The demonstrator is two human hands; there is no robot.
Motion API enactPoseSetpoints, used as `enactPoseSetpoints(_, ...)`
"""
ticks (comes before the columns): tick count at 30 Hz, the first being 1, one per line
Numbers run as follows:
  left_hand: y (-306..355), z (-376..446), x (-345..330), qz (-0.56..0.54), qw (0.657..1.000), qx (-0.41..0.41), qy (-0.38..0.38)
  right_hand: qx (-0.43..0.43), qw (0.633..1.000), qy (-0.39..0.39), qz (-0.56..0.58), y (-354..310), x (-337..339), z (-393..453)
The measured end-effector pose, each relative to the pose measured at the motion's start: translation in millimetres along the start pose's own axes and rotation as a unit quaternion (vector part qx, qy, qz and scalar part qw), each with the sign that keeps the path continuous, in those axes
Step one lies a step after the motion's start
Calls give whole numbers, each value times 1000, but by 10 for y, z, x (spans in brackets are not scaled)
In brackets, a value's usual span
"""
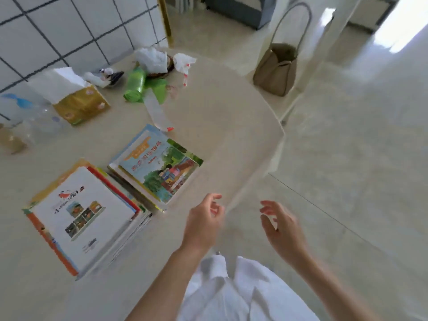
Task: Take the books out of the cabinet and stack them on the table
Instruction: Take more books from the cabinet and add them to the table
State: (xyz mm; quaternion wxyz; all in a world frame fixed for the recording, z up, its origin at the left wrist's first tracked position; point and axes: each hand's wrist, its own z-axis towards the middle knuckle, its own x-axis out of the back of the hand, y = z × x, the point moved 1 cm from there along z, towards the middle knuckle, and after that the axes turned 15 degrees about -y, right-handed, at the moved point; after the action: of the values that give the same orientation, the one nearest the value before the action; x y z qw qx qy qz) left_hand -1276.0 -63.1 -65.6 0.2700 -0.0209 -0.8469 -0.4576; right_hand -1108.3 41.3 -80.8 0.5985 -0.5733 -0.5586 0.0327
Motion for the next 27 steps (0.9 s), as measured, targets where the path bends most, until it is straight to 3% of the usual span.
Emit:
enactPoseSetpoints(6,522,21,-724,101,979,-101,-144,-78,994,66,27,545,293,-798)
enactPoseSetpoints(12,957,-278,-1843,175,921,-207,-279,-194,961,170,99,1168,492,-2027)
enactPoseSetpoints(19,1308,-1206,-3445,202,858,-257,-396,-326,895,254,166,1870,511,-3638)
enactPoseSetpoints(27,1493,-2362,-4963,242,761,-303,-520,-430,794,369,220,2432,518,-5313)
